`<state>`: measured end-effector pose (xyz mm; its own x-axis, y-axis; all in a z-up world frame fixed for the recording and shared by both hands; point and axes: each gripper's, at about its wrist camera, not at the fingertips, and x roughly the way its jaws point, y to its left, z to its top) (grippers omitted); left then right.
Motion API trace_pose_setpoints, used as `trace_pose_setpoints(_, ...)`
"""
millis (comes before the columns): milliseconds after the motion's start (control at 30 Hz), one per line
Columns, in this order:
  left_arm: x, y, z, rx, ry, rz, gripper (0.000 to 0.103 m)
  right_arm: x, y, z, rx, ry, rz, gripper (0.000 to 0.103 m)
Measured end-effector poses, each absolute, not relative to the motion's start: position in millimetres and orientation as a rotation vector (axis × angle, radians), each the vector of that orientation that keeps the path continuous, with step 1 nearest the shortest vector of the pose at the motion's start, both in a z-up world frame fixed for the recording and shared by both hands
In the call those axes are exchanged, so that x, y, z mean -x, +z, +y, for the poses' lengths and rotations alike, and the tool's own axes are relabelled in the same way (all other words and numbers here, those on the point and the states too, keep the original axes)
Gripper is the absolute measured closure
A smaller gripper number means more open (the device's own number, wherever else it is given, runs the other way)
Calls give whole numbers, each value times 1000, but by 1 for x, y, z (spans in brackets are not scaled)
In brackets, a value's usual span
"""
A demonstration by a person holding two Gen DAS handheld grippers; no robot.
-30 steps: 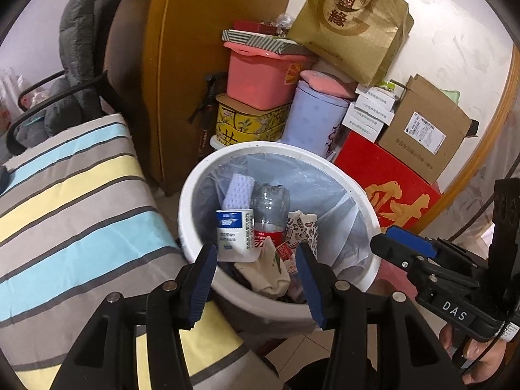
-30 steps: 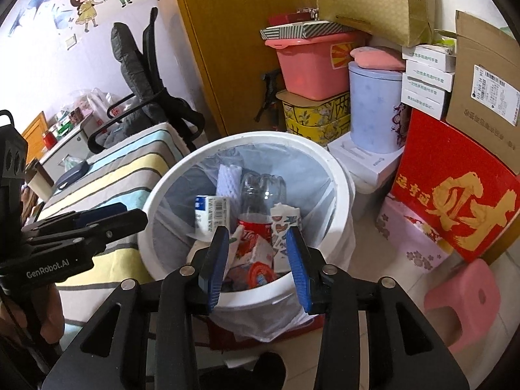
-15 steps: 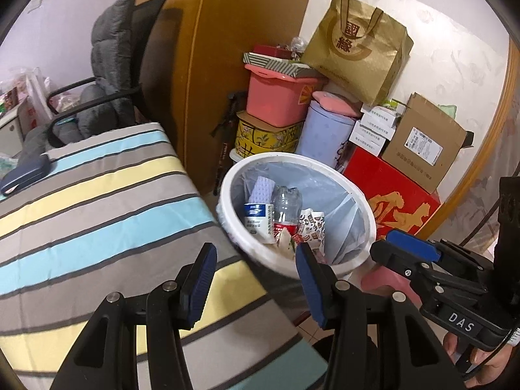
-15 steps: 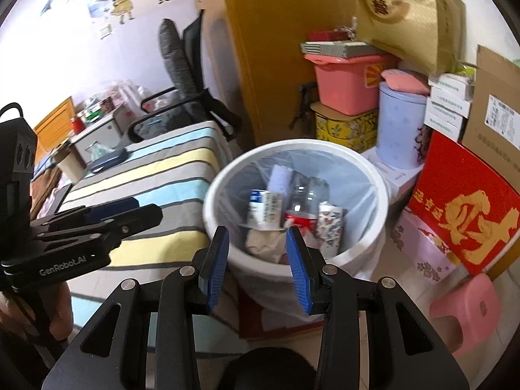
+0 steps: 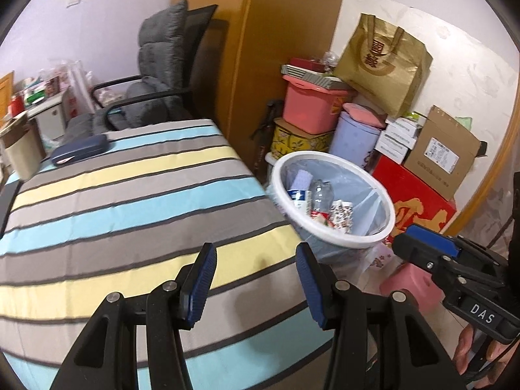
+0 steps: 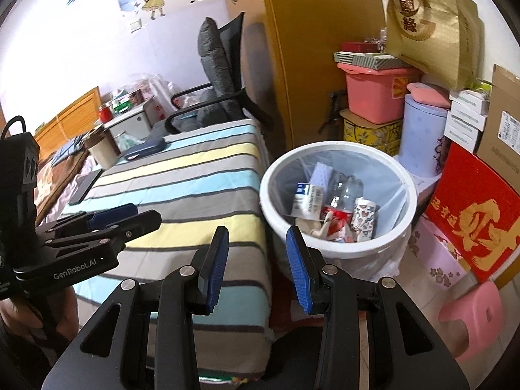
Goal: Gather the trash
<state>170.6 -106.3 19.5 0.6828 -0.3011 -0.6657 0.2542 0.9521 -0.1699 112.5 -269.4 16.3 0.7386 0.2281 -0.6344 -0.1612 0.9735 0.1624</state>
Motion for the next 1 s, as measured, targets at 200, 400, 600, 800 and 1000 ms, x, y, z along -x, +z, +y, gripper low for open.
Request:
trace_pose_setpoints(200, -145, 17, -91, 53, -257, 749, 53, -98, 18, -258, -67, 230, 697, 64)
trace_pose_setpoints(400, -123, 16, -72, 64, -197, 743, 53, -85, 18, -247, -52, 254, 693, 64)
trace_pose_setpoints(600, -105, 18, -61, 68, -161, 728, 53, -74, 19, -242, -46, 268, 690, 64)
trace_pose_setpoints(800, -96, 14, -53, 80, -150, 735, 53, -66, 19, -237, -37, 271, 683, 64)
trace_pose_setpoints(1000, -93, 15, -51, 81, -140, 731, 53, -66, 19, -236, -37, 273, 685, 63)
